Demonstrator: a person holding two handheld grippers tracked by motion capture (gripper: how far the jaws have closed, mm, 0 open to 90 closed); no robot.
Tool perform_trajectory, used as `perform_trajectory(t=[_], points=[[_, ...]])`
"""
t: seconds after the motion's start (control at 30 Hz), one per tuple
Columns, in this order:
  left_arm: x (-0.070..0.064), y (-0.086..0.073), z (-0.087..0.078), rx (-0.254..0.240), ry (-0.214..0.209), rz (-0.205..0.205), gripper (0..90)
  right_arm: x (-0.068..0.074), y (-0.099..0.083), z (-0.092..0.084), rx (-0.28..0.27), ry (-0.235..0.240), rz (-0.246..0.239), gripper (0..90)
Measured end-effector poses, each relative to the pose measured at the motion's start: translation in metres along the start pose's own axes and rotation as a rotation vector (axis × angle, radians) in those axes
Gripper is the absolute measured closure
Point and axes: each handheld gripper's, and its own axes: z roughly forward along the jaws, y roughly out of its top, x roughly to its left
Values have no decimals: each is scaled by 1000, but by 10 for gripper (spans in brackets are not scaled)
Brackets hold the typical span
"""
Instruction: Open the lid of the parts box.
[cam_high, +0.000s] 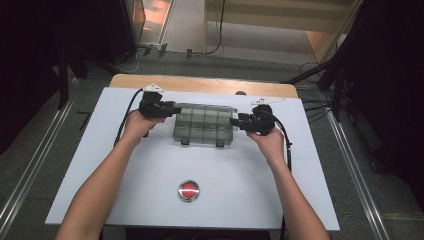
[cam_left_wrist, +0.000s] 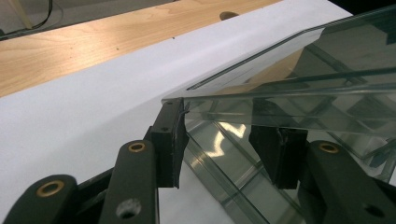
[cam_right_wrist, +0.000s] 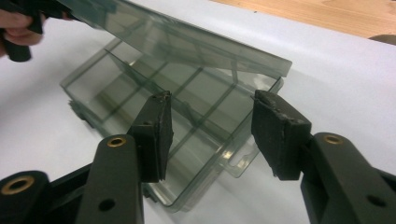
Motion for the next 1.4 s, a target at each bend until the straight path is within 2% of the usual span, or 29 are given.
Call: perform_trajectory(t=[0.1, 0.2, 0.33, 0.4, 0.5, 0.67, 0.73, 0.83, 1.0, 1.2, 1.4], points=[[0, 0, 0, -2, 1, -2, 551, -1, 0, 4, -7, -14, -6, 483], [-1, 0, 1, -10, -6, -23, 551, -2, 0, 9, -36, -10, 3, 481], [-4, 2, 1, -19, -2, -3, 551, -1, 3, 11, -78, -62, -34, 483], [-4, 2, 1, -20, 1, 4, 550, -2, 4, 12, -102, -63, -36, 495], [-4, 2, 0, -24, 3, 0, 550, -4, 7, 16, -96, -59, -34, 507], [-4, 3, 0, -35, 0, 8, 551, -6, 14, 18, -118, -46, -29, 550], [-5, 4, 0, -40, 2, 9, 551, -5, 16, 18, -130, -62, -52, 558], [-5, 5, 0, -43, 7, 9, 551, -5, 19, 19, -117, -75, -69, 565], [-5, 6, 0, -45, 14, 3, 551, -10, 24, 20, -116, -64, -56, 576], [-7, 8, 0, -45, 21, -1, 550, -11, 25, 22, -132, -85, -67, 592], [-7, 9, -1, -49, 26, 1, 550, -14, 26, 26, -136, -84, -52, 598]])
